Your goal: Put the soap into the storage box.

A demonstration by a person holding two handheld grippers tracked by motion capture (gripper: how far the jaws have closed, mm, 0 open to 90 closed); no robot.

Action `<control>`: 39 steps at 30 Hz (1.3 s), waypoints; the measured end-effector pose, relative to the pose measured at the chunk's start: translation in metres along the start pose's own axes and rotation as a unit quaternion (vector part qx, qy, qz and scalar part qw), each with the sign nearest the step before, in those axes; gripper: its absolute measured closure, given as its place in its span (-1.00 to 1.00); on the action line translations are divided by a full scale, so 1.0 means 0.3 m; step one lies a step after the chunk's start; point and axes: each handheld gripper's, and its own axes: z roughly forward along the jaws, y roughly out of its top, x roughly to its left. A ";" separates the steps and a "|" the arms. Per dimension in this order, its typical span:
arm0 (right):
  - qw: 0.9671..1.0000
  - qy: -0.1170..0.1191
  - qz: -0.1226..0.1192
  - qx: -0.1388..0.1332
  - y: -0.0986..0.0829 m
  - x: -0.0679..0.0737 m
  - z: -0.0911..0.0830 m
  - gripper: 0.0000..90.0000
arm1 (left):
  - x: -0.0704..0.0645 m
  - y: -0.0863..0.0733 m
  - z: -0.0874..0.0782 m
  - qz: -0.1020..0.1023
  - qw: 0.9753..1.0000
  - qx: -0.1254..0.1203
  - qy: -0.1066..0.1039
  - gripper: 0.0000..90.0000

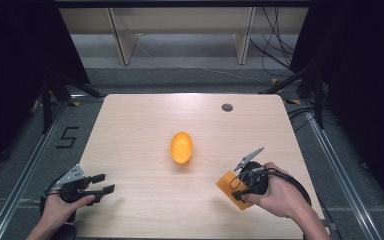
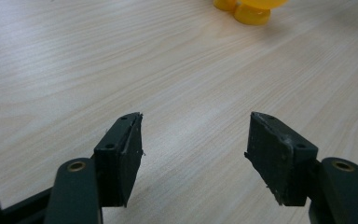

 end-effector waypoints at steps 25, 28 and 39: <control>0.988 -0.019 0.148 -0.041 0.097 0.088 -0.001 0.37 | 0.003 0.001 -0.002 -0.004 1.000 -0.002 -0.001 -0.22; 0.986 -0.020 0.159 -0.039 0.106 0.088 -0.003 0.37 | 0.002 0.001 -0.002 -0.005 1.000 -0.004 -0.002 -0.22; 0.978 -0.022 0.202 -0.036 0.151 0.090 -0.012 0.37 | 0.002 0.001 -0.001 -0.008 1.000 -0.007 -0.002 -0.22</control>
